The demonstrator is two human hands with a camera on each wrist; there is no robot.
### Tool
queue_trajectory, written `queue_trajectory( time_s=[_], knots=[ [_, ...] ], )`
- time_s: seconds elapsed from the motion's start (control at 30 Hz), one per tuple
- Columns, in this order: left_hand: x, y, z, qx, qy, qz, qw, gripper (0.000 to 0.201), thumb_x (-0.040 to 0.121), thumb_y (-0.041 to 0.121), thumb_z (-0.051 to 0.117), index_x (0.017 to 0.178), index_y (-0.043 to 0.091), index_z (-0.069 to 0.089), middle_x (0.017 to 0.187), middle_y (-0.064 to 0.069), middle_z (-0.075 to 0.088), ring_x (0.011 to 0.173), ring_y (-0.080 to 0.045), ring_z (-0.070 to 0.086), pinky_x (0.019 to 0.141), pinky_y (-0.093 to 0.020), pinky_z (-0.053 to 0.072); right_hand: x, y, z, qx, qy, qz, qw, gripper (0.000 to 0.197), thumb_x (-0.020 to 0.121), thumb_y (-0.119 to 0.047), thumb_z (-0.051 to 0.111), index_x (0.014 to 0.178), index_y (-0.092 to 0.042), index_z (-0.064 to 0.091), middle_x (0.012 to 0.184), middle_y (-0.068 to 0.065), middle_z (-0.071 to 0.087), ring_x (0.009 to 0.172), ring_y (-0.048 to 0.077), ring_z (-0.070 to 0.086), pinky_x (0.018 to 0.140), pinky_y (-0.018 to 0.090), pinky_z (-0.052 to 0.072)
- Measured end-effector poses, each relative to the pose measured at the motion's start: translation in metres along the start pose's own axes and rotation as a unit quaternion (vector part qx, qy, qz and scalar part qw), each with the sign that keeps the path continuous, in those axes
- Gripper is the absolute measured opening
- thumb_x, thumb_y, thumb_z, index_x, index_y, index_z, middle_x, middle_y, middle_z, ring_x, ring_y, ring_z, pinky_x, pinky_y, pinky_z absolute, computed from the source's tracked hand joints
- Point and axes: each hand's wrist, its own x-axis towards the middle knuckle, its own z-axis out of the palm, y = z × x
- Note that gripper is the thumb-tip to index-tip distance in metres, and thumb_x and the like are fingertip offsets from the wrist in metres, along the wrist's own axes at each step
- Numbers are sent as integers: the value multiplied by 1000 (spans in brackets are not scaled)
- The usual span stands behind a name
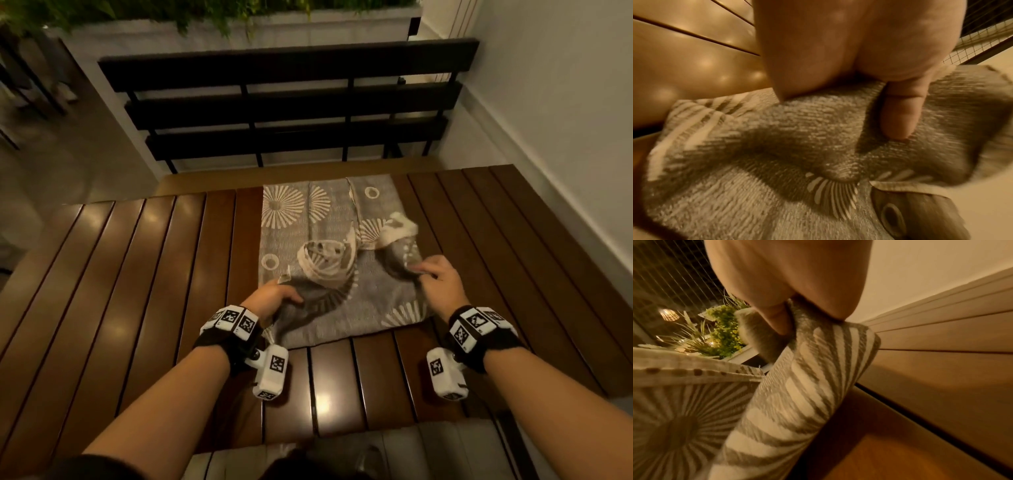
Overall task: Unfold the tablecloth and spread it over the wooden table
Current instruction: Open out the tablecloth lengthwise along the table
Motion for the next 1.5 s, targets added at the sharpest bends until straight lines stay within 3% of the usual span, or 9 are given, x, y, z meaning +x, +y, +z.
queue_trajectory(
  time_s=[0.23,0.4,0.5,0.6,0.7,0.77,0.87,1.2,1.5],
  knots=[
    [-44,-46,21,249,-42,-29,967,21,74,-5,61,66,14,62,51,12,65,62,-12,59,52,-11,46,-39,16,-34,74,-291,27,953,52,69,29,33,42,-8,57,67,5,69,69,3,68,71,11,48],
    [-62,-80,27,438,-96,9,894,34,83,7,49,59,25,64,60,8,61,61,-7,54,68,-31,44,-63,42,-47,-40,-394,97,913,32,80,12,44,70,-8,66,57,0,64,54,7,60,58,21,43],
    [-73,-86,35,512,-149,-1,846,44,73,-3,50,99,21,76,101,-1,73,91,-15,63,83,-26,50,-78,43,-45,-104,-382,114,911,22,91,-3,44,86,-9,65,59,9,64,55,17,61,57,27,49],
    [-78,-77,37,377,-222,4,899,46,71,-5,50,108,13,72,99,6,73,96,-10,67,74,-24,53,-82,39,-38,-244,-316,4,917,13,89,-21,54,81,-24,63,76,4,67,72,22,64,70,35,51],
    [-72,-66,40,241,-74,95,963,27,84,-5,52,86,14,71,87,0,73,82,-15,67,71,-24,51,-84,33,-24,-251,-232,-73,937,9,88,-23,55,96,-23,59,101,6,64,89,25,60,80,36,48],
    [-62,-64,44,389,78,172,902,14,87,16,60,98,20,68,106,-4,68,98,-21,64,85,-35,50,-82,34,-12,-257,-222,-93,936,37,89,-31,57,124,-19,52,127,9,53,114,27,53,97,38,43],
    [-49,-80,42,619,56,118,775,76,79,57,63,142,26,36,154,-10,27,142,-34,23,115,-49,25,-80,41,-1,-297,-297,-21,907,78,87,-53,55,149,-21,20,156,6,21,140,29,27,113,45,28],
    [-56,-109,44,710,-17,88,698,109,69,57,71,150,33,3,161,-6,-5,147,-33,-3,114,-57,22,-103,26,3,-512,-436,-161,723,101,74,-47,65,151,-31,1,159,8,-15,146,29,-13,115,57,-4],
    [-67,-119,57,752,-52,37,656,126,58,61,80,146,44,-9,160,-5,-16,146,-38,-10,111,-66,18,-129,46,-7,-516,-444,-182,710,120,73,-46,74,149,-27,-17,157,9,-24,146,25,-14,116,46,-2]
  ],
)
